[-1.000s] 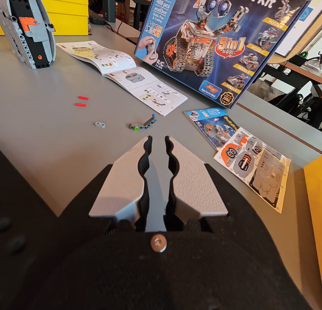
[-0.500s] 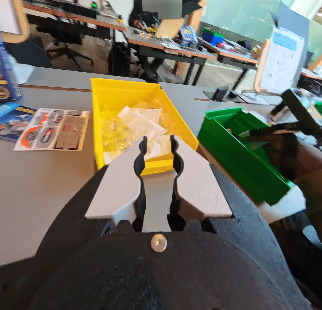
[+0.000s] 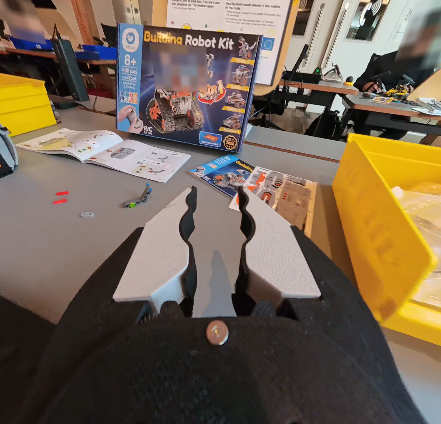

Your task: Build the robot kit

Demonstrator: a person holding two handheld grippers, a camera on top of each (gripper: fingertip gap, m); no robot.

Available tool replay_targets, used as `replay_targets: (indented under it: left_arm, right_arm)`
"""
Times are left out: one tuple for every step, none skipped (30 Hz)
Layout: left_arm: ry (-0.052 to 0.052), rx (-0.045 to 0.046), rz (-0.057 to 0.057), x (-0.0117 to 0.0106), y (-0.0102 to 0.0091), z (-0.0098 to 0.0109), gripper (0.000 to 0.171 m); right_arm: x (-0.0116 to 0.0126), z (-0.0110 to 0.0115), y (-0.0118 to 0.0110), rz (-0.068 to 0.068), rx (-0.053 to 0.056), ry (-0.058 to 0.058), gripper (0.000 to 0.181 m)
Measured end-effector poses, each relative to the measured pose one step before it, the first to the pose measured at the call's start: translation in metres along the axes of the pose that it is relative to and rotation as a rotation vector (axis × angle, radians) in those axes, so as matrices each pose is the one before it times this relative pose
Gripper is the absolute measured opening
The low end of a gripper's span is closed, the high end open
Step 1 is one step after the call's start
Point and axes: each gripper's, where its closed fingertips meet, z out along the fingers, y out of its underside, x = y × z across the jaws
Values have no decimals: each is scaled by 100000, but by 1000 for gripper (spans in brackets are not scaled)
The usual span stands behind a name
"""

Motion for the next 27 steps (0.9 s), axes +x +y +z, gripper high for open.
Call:
replay_targets:
  left_arm:
    - [63, -5279, -459, -613, 218, 812, 49]
    - [348, -5028, -260, -489, 122, 838, 52]
    - [1044, -3907, -77, -283, -66, 847, 53]
    - [979, -3007, -51, -190, -237, 830, 51]
    - [335, -1812, 377, -220, -431, 789, 49]
    - [-145, -1217, 984, -251, -494, 800, 46]
    - [483, -1937, 914, -118, -359, 843, 45]
    - [1062, -2937, 860, -11, -190, 891, 46]
    - [252, -3909, 960, -127, 2, 910, 47]
    - [-1111, -4670, 1548, -297, 148, 854, 48]
    - [-2682, -4641, 2416, -443, 226, 722, 49]
    - [-2462, -4241, 2791, -303, 293, 564, 48]
    - [-1739, -4056, 2146, -146, 354, 426, 47]
    - [-1375, -4415, 1007, -77, 566, 234, 44]
    - [341, -4898, 52, 203, 824, 105, 43]
    - [2031, -4521, -692, 479, 952, -1, 42]
    - [800, -2355, -805, 264, 818, -73, 40]
    - [-603, -1471, -811, 1, 792, -63, 35]
    - [-2000, -2206, -968, -270, 948, 32, 33]
    - [-2690, -3223, -783, -418, 1062, 196, 32]
    - [-2472, -3494, -212, -371, 992, 348, 29]
    - [-2284, -2524, 245, -330, 679, 456, 28]
    - [-2024, -1117, 546, -259, 275, 466, 27]
    - [-2204, -75, 669, -302, -37, 478, 26]
    - [-2237, -629, 439, -339, -80, 509, 24]
    - [-1195, -1724, 250, -237, -58, 556, 26]
    - [1205, -1279, -151, 95, -225, 464, 31]
  right_arm:
    - [-474, 565, 74, 1048, 2351, 201, 34]
    - [-544, 527, 209, 947, 2101, -829, 33]
    - [-637, 485, 472, -956, -1801, -2579, 33]
    - [-327, 310, 543, -2722, -4972, -1237, 34]
    - [83, 193, 332, -3846, -2470, 1727, 34]
    - [-79, 106, 215, -4201, -579, 916, 33]
    - [-340, 30, 104, -2783, -496, -786, 34]
    - [-374, -26, -74, -2275, 457, -969, 34]
    - [-251, -68, -123, -2228, 819, -65, 33]
    - [-146, -46, -107, -1980, 441, 426, 33]
    - [-70, 2, -31, -1489, 39, 474, 33]
    - [-53, 39, 62, -889, -474, 260, 33]
    - [-55, 77, 123, -402, -746, -57, 33]
    - [-12, 79, 123, -88, -694, -9, 34]
    - [14, 22, 36, 72, -190, 8, 34]
    - [5, 0, 3, 177, 141, -120, 34]
    - [-21, 7, 6, 255, 120, -306, 33]
    - [-30, 2, 15, 188, 53, -405, 33]
    - [-44, 40, 13, 84, 45, -387, 33]
    - [-47, 55, 47, 66, -246, -423, 33]
    - [-37, 105, 115, 45, -621, -313, 33]
    - [-23, 123, 132, -14, -821, -155, 33]
    - [-32, 125, 147, -104, -898, -191, 33]
    - [-25, 106, 150, -215, -932, -115, 33]
    - [-12, 75, 114, -349, -671, 143, 34]
    - [-22, 33, 47, -518, -297, 165, 33]
    - [-46, 25, 40, -636, -235, 186, 33]
